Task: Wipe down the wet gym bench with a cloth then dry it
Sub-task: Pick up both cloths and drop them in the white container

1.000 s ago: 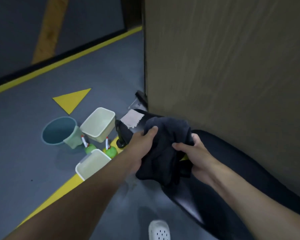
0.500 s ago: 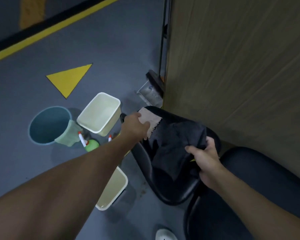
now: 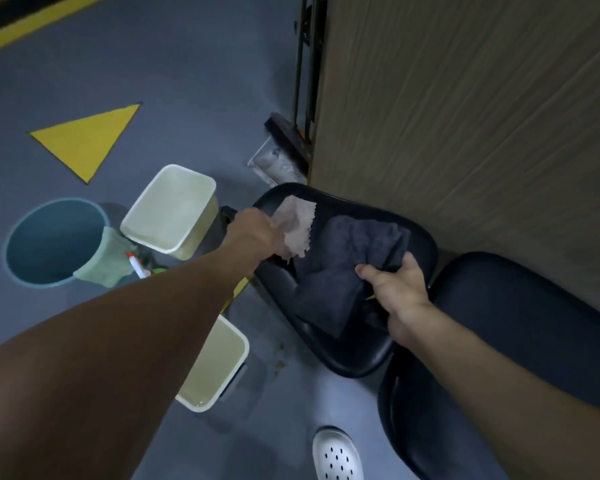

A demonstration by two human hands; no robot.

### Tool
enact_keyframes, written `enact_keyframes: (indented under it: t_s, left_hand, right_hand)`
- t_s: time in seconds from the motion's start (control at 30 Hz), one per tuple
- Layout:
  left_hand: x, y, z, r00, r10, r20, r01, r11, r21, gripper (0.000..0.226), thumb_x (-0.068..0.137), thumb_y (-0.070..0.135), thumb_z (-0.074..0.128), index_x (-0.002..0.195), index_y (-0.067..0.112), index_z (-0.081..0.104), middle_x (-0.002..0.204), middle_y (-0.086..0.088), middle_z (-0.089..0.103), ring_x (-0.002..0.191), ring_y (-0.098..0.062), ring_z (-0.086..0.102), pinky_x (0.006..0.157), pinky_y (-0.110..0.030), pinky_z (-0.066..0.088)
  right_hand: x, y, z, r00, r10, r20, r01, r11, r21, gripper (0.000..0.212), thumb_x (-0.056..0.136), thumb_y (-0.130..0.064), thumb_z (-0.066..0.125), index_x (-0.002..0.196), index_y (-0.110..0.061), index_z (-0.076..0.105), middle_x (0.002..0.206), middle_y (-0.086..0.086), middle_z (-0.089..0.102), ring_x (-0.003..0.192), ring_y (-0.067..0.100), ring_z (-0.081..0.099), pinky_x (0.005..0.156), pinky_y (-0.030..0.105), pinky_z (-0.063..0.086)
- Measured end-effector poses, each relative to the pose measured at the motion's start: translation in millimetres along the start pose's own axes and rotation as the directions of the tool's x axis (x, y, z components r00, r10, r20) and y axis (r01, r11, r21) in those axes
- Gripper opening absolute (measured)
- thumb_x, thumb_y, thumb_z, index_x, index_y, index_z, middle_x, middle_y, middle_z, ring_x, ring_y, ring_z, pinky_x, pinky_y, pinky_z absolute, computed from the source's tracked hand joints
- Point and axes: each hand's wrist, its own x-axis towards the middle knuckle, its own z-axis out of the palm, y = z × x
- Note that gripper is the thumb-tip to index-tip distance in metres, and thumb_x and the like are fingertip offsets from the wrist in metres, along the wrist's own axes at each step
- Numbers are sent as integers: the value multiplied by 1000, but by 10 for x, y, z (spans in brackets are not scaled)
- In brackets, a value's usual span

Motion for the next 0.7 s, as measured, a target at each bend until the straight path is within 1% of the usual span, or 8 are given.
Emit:
enact_keyframes:
  t_s: [0.07,0.17,0.27,0.33,0.4,0.53,0.63,0.7]
  left_hand:
    - [3,-137,-22,999,47,-10,-47,996,-76,45,63,9,81,102,-5,63,96,-18,66,93,-33,65,76,-42,56]
    - [-142,-226,-49,1000,9,-9,-12,950,-312,58,64,8,76,116,-4,53,108,-15,64,99,-30,62,85,-43,56]
    - [-475,-277,-173,990,-29,142,112,768,-631,8,81,4,58,87,5,54,82,-11,58,69,-23,60,55,-27,50]
    - [-610,-436,-287,952,12,306,229,635,-738,13,82,0,42,73,8,46,70,-12,48,50,-21,52,46,-24,42]
    - [-768,-716,-489,933,56,356,273,536,-799,20,82,-5,32,71,6,46,66,-12,51,49,-23,54,47,-24,44]
    - [-1087,-1425,-813,945,110,308,208,524,-826,24,81,-10,28,69,6,42,61,-13,49,52,-21,47,53,-28,41]
    - [-1051,-2108,-834,961,125,246,137,558,-818,20,82,5,47,99,3,56,89,-18,57,71,-28,56,58,-33,45]
    - [-944,-2576,-727,991,86,100,38,539,-841,24,84,3,56,107,-2,61,92,-22,60,72,-31,61,58,-36,47]
  right_hand:
    - [-174,53,57,999,-13,-37,14,1000,14,29,86,-5,73,105,-18,55,100,7,69,87,24,67,81,44,59]
    - [-419,98,129,998,-27,-61,30,998,57,29,86,-3,72,105,-17,54,99,9,69,89,27,68,81,49,59]
    - [-605,130,213,995,-73,-65,77,995,63,29,87,-4,71,107,-17,55,100,9,68,89,26,68,80,46,59]
    - [-749,159,266,995,-81,-51,85,993,86,28,87,-5,71,106,-18,55,101,9,68,89,26,67,75,43,60]
    - [-963,241,344,997,-72,-23,75,988,137,28,88,-5,71,107,-19,56,99,8,69,87,26,69,63,40,60]
    - [-1354,522,638,992,-74,101,53,979,197,30,89,-5,69,112,-17,57,98,6,70,84,25,70,54,43,59]
    - [-1372,959,987,969,-104,223,68,984,162,29,88,-3,69,110,-19,59,98,8,73,83,26,73,61,50,60]
    - [-1250,1330,1204,946,-138,292,102,985,136,30,86,-2,71,108,-22,62,96,5,75,81,24,74,63,51,60]
